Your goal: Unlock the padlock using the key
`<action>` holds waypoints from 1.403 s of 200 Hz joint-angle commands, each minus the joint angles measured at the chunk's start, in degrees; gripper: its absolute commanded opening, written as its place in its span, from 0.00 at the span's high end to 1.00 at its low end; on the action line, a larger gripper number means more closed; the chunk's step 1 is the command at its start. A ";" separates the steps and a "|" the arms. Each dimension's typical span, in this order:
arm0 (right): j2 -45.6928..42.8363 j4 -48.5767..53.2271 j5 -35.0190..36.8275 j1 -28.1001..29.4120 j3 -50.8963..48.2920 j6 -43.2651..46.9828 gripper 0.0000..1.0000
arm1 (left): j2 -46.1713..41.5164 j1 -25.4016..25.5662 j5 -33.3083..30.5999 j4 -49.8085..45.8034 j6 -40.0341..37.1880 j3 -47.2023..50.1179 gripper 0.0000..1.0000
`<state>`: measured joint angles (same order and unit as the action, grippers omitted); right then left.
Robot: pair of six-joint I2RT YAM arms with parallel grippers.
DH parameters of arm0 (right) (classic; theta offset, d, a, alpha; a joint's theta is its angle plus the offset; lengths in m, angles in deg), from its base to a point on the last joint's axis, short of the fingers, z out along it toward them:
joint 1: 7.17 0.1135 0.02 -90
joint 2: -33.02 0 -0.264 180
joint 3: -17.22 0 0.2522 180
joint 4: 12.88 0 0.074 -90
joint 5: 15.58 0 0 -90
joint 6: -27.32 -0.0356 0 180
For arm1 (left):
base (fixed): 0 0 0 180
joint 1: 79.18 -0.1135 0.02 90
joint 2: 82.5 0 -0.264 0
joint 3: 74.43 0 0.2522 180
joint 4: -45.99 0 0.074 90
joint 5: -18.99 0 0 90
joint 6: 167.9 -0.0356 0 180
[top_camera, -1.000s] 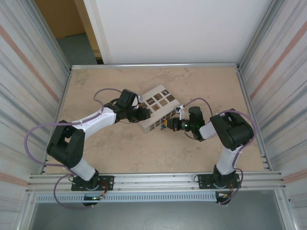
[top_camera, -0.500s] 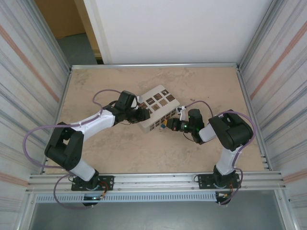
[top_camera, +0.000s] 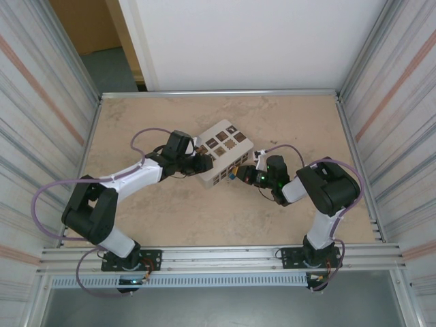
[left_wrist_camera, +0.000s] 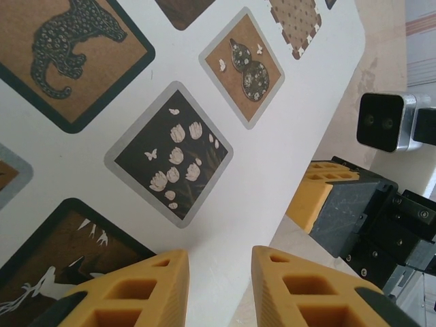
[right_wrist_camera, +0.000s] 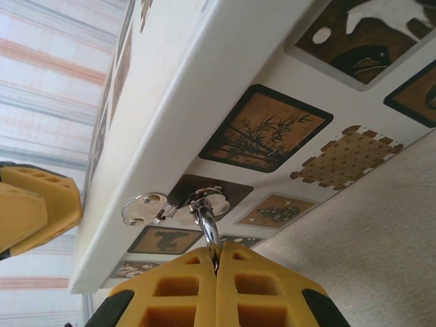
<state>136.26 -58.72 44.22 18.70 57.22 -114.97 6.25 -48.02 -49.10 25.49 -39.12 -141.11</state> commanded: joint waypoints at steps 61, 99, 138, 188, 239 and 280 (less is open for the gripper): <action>-2.16 0.25 5.81 -0.60 3.73 -0.09 1.00 | 0.82 0.31 -0.84 -5.08 0.57 4.95 0.70; -2.34 0.43 6.69 -1.08 4.59 -0.62 1.00 | 0.81 0.26 -0.54 -4.52 0.68 5.13 0.70; -2.28 0.35 7.34 -1.94 5.45 -1.54 1.00 | 1.07 0.31 -0.29 -3.77 1.02 5.59 0.70; -0.84 -0.53 3.03 -4.00 7.00 -2.55 1.00 | 1.17 0.05 -0.27 -3.54 1.03 6.18 0.70; -1.80 0.57 1.19 -6.60 5.01 -1.38 1.00 | -0.01 -0.65 -0.27 -2.58 1.57 7.45 0.70; -7.79 8.14 1.73 -7.17 4.13 3.34 1.00 | -1.42 -1.01 0.98 -2.88 1.12 5.83 0.64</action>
<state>133.68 -54.61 46.10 12.18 62.07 -115.73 4.67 -48.37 -47.88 32.48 -38.48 -137.14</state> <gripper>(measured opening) 0.048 0.334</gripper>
